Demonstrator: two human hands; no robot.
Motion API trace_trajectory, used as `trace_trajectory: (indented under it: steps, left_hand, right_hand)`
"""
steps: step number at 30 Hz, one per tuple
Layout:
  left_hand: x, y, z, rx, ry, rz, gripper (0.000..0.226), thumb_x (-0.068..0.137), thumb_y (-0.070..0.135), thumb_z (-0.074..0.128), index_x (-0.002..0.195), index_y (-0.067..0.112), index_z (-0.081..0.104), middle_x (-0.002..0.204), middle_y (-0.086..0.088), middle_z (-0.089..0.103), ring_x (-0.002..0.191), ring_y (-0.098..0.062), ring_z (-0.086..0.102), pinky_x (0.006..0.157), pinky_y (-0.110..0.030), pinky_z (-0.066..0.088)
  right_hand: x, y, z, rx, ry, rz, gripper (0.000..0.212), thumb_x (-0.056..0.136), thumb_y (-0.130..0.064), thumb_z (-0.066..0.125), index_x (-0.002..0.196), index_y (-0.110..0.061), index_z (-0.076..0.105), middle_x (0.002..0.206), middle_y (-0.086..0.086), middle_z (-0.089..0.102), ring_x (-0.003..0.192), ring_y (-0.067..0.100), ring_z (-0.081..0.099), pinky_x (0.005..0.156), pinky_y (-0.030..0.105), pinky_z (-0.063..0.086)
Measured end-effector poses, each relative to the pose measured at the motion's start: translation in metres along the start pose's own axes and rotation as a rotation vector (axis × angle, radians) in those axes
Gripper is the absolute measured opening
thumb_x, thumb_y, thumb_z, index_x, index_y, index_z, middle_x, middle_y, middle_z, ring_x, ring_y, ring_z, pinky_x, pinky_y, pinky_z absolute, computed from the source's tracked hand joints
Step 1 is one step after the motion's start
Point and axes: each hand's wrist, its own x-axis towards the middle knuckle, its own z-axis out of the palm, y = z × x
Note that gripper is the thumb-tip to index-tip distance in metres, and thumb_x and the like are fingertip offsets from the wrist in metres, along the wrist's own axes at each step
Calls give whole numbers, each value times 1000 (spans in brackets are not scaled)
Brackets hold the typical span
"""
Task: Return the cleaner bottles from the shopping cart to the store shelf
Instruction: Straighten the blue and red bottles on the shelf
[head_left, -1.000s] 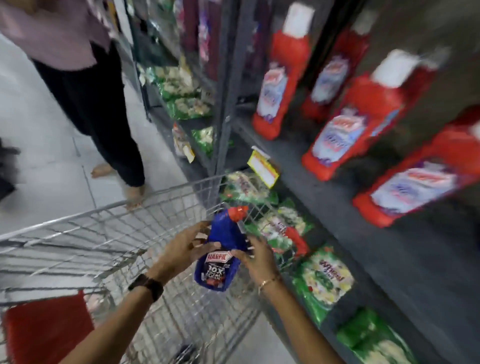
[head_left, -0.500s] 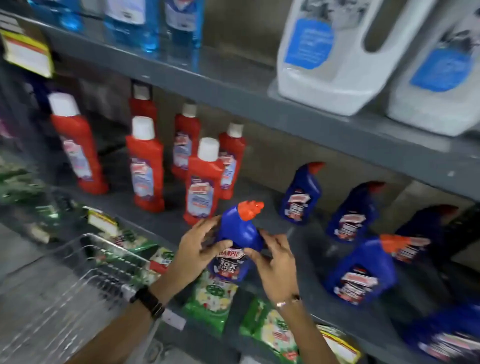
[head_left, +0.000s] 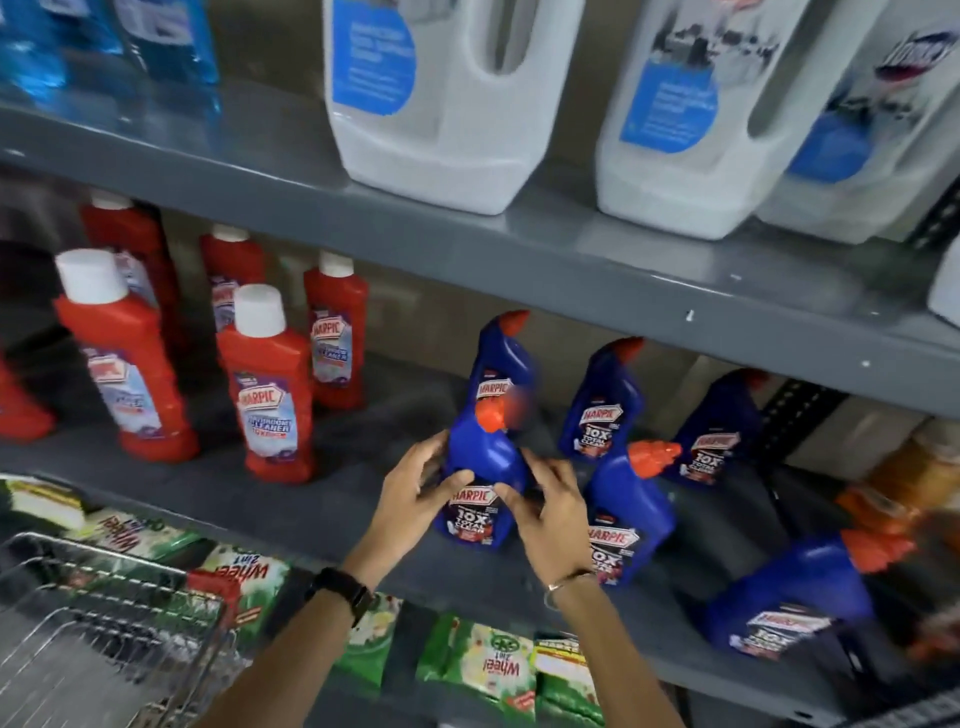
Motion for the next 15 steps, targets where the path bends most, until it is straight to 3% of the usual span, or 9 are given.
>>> trace_trajectory:
  steps: [2, 4, 6, 7, 9, 12, 13, 15]
  left_hand:
    - [-8, 6, 2, -19, 40, 15, 56, 71, 38, 69, 121, 23, 49, 124, 0, 58, 107, 8, 57, 87, -8, 45]
    - [-25, 6, 10, -7, 219, 74, 51, 71, 41, 64, 118, 30, 49, 122, 8, 56, 112, 1, 54, 94, -13, 43]
    - [-54, 0, 25, 9, 386, 137, 36, 74, 37, 63, 108, 39, 51, 111, 16, 57, 108, -6, 56, 95, -18, 43]
    - [-71, -4, 36, 3, 390, 147, 31, 76, 34, 63, 103, 41, 52, 106, 18, 59, 103, -8, 58, 93, -20, 45]
    - [-94, -9, 61, -38, 246, 107, 29, 76, 25, 64, 98, 43, 56, 102, 15, 64, 96, -7, 62, 88, -24, 50]
    - [-96, -12, 97, -35, -51, 68, 35, 77, 29, 59, 107, 47, 52, 112, 19, 63, 105, -1, 59, 91, -18, 48]
    - [-89, -12, 108, -27, -113, 58, 42, 77, 31, 59, 115, 45, 46, 117, 19, 61, 112, 1, 55, 94, -15, 44]
    - [-72, -14, 123, -43, -165, 5, 63, 76, 29, 63, 129, 39, 31, 134, 12, 47, 125, 2, 43, 102, -15, 37]
  right_hand:
    - [-10, 2, 3, 31, 53, 1, 44, 84, -17, 61, 126, -15, 48, 117, 11, 51, 97, 22, 57, 91, 28, 43]
    - [-35, 11, 7, 88, 141, 23, 41, 85, -18, 59, 125, -20, 48, 122, 7, 50, 110, 17, 52, 93, 20, 38]
    - [-70, 29, 9, 134, 232, 87, 41, 83, -16, 60, 118, -35, 50, 121, 4, 53, 110, 15, 52, 91, 20, 40]
    - [-87, 42, 6, 144, 278, 126, 47, 81, -11, 61, 113, -44, 50, 115, 1, 56, 105, 12, 55, 87, 21, 44]
    - [-111, 71, -5, 108, 374, 200, 64, 75, 2, 65, 104, -53, 49, 102, -9, 57, 91, 4, 57, 80, 24, 51]
    - [-111, 102, -30, 250, 465, 350, 69, 76, 12, 60, 98, -53, 51, 103, -10, 60, 89, -11, 57, 73, 5, 48]
    - [-103, 108, -36, 308, 463, 368, 68, 77, 12, 59, 103, -50, 50, 108, -9, 60, 93, -12, 56, 74, 3, 47]
    - [-86, 116, -44, 377, 395, 358, 56, 75, 10, 63, 116, -25, 48, 117, 0, 55, 101, -6, 56, 82, 7, 48]
